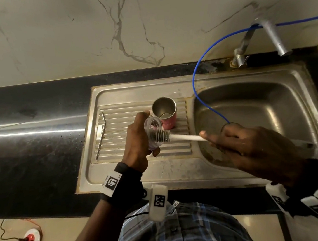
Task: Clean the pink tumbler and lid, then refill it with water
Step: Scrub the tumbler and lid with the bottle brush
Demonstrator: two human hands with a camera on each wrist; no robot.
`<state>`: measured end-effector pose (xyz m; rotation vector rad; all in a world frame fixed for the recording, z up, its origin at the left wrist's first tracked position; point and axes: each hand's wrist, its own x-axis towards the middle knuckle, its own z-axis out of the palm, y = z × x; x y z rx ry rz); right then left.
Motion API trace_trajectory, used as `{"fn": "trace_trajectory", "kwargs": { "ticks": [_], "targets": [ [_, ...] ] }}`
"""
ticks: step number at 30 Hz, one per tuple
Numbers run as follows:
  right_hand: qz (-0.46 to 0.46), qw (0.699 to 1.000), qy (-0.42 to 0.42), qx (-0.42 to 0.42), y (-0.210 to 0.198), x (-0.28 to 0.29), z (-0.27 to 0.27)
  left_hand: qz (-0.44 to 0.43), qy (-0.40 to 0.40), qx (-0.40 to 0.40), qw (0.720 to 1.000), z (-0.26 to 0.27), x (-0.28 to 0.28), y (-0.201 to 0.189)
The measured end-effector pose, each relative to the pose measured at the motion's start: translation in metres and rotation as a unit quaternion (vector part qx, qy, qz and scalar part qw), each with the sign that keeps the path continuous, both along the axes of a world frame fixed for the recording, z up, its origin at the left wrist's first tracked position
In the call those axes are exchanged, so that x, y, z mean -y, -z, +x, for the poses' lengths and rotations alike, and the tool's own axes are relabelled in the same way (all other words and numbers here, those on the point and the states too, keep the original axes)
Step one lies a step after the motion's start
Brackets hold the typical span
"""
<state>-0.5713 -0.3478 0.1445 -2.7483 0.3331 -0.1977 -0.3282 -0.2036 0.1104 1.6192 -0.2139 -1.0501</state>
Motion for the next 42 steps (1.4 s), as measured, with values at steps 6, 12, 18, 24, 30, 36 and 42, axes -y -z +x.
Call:
{"fn": "trace_trajectory", "kwargs": {
  "ticks": [6,12,18,24,30,36,42],
  "targets": [
    [-0.011,0.998,0.056,-0.001,0.005,-0.005,0.001,0.007,0.025,-0.014,1.0,-0.009,0.001,-0.001],
    [0.021,0.996,0.062,-0.066,0.009,-0.005,-0.001,0.012,0.018,0.011,1.0,0.0,-0.002,-0.004],
    [-0.008,1.0,0.02,-0.014,-0.014,-0.002,0.0,0.0,0.002,-0.013,1.0,-0.001,0.001,-0.008],
    [0.037,0.993,0.111,-0.01,-0.003,-0.003,0.01,0.019,-0.001,-0.001,1.0,-0.005,0.002,-0.013],
    [0.053,0.995,0.046,-0.067,-0.013,-0.006,0.003,0.009,-0.016,0.004,1.0,0.002,0.001,-0.015],
    [0.026,0.995,0.097,0.002,-0.011,-0.001,0.006,0.002,0.014,0.03,0.999,-0.008,0.004,-0.012],
    [0.085,0.987,0.089,-0.099,-0.006,0.002,0.003,0.025,-0.004,0.02,0.999,-0.006,0.005,-0.012]
  ]
}}
